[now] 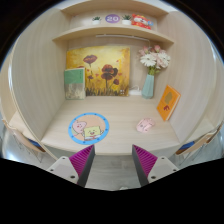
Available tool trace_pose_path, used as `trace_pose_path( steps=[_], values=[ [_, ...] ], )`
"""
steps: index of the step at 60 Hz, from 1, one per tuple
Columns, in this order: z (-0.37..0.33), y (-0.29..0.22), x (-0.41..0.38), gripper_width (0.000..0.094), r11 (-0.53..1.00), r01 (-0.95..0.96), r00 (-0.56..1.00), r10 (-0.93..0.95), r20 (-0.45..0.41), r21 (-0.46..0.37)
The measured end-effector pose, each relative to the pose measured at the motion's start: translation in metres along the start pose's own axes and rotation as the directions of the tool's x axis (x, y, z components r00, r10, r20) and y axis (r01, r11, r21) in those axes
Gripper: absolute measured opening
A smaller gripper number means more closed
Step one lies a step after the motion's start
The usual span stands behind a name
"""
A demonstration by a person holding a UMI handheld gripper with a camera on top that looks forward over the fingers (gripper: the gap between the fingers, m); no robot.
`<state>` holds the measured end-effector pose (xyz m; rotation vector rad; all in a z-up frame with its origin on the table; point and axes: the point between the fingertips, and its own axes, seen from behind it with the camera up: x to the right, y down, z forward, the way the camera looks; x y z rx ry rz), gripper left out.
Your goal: Arrange mouse
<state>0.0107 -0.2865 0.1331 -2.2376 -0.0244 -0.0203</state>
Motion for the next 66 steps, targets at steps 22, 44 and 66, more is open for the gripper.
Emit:
trace_pose_path(
  steps=[22,44,66],
  values=[
    [0.100,0.068,0.114,0.0727,0.985,-0.067,0.994,0.053,-0.091,-0.158],
    [0.213,0.028,0.149,0.0728,0.966,-0.096,0.995,0.085,-0.057,-0.240],
    [0.277,-0.019,0.152,0.0740,0.962,-0.028,1.000,0.031,0.004,-0.271]
  ],
)
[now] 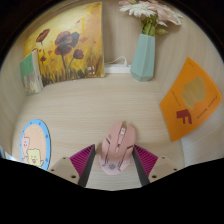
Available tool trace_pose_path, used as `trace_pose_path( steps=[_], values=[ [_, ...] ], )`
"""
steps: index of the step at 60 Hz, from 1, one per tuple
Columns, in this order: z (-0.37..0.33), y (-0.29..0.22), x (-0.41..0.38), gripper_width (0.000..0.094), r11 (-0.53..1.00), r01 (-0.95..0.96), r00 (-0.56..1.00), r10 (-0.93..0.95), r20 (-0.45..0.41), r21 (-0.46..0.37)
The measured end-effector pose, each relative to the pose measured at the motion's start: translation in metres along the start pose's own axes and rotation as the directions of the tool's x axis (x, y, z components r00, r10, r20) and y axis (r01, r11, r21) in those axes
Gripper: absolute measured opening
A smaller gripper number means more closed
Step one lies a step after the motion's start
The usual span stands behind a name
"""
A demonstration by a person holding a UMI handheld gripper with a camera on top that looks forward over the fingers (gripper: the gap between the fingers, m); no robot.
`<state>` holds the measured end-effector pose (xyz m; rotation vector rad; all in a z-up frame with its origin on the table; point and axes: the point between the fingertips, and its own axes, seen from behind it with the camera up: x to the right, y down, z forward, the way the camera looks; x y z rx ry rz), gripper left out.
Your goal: Arrange mouse
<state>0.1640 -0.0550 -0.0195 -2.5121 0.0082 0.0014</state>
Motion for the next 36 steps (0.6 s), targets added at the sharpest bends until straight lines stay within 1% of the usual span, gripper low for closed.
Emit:
trace_pose_path(
  steps=[8,12,21,26,31,32,36],
  values=[
    [0.009,-0.012,-0.007,0.0723,1.000,0.027,1.000,-0.027,0.008,0.003],
    [0.010,-0.015,-0.010,0.0694,1.000,0.026,1.000,-0.026,0.009,0.000],
    [0.012,-0.016,-0.018,0.0538,1.000,0.025,1.000,-0.024,0.019,-0.008],
    [0.011,-0.016,-0.017,0.0504,1.000,0.024,1.000,-0.025,-0.010,-0.010],
    [0.010,-0.017,-0.016,0.0433,0.999,0.039,0.998,-0.039,-0.044,-0.007],
    [0.010,-0.016,-0.016,0.0412,0.999,0.039,0.998,-0.039,-0.051,-0.013],
    [0.008,-0.015,-0.020,0.0402,0.999,0.024,0.998,-0.026,-0.059,-0.042]
  ],
)
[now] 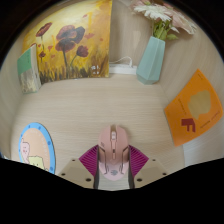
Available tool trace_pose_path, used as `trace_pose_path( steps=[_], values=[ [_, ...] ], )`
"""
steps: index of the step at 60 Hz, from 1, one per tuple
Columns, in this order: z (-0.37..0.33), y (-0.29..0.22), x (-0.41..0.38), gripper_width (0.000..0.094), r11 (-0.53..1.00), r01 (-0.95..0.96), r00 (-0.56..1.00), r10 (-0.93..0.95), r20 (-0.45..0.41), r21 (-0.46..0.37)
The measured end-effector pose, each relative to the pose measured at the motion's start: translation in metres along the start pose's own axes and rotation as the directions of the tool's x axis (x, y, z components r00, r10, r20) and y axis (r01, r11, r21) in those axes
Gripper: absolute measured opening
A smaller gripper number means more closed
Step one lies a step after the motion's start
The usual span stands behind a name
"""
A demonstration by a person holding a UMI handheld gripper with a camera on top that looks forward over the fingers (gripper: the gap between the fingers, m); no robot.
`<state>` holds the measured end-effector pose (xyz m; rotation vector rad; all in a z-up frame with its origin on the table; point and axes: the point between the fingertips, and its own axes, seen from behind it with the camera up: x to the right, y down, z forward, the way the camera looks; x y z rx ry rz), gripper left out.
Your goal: Arrange mouse
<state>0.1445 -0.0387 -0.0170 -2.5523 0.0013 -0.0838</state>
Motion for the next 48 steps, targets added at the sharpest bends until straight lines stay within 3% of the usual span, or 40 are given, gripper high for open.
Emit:
trace_pose_path(
  steps=[4,20,28,39,48],
  values=[
    [-0.014,-0.013,-0.009,0.0403,0.999,-0.049,0.999,0.049,0.016,-0.001],
    [-0.143,-0.155,-0.076,0.0405,0.956,-0.090,0.996,0.082,0.039,0.280],
    [-0.181,-0.176,-0.150,0.0402,0.937,-0.057,0.996,0.027,0.090,0.345],
    [-0.142,-0.108,-0.228,0.0402,0.970,-0.013,0.990,-0.022,0.137,0.243],
    [-0.084,-0.024,-0.245,0.0400,0.996,0.004,0.991,-0.016,0.131,0.085]
  ],
)
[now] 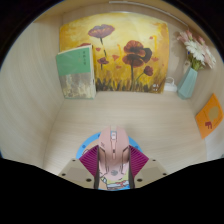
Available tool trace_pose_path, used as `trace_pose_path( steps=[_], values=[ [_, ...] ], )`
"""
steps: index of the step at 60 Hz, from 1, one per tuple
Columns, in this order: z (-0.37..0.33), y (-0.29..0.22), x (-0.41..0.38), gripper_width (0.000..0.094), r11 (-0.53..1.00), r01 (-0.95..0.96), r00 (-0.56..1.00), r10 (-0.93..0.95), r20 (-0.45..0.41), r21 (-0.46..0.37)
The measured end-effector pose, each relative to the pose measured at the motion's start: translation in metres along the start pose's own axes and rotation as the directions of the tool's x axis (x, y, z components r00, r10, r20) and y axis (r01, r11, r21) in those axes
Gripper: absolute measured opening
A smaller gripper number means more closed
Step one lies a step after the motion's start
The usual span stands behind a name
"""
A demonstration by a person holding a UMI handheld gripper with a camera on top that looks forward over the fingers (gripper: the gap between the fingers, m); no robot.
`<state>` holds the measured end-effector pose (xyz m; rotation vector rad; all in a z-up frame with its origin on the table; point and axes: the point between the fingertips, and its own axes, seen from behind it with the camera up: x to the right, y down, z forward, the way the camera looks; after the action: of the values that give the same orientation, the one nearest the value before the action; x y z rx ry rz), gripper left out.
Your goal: Arrange mouse
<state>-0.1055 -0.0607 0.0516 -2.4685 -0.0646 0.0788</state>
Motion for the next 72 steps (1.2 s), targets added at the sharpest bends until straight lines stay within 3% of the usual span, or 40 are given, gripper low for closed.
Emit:
trace_pose_path(
  steps=[12,21,29,33,41,54,72],
  values=[
    [0.037,0.064,0.001,0.0404,0.995,-0.014,1.000,0.012,-0.023,-0.100],
    [0.038,0.065,0.003,0.0418,0.997,0.001,0.999,-0.004,-0.033,-0.083],
    [0.038,0.067,0.000,0.0555,0.994,-0.020,1.000,0.017,-0.026,-0.104],
    [0.030,0.068,0.003,0.0686,0.990,-0.046,0.999,0.042,-0.032,-0.131],
    [-0.011,0.031,0.017,0.0684,0.997,-0.058,0.997,0.055,-0.061,-0.043],
    [-0.098,-0.012,0.031,0.0679,0.996,-0.041,0.999,0.044,-0.031,0.083],
    [-0.185,-0.010,0.051,0.0679,0.981,0.032,0.999,-0.028,-0.026,0.190]
  ],
)
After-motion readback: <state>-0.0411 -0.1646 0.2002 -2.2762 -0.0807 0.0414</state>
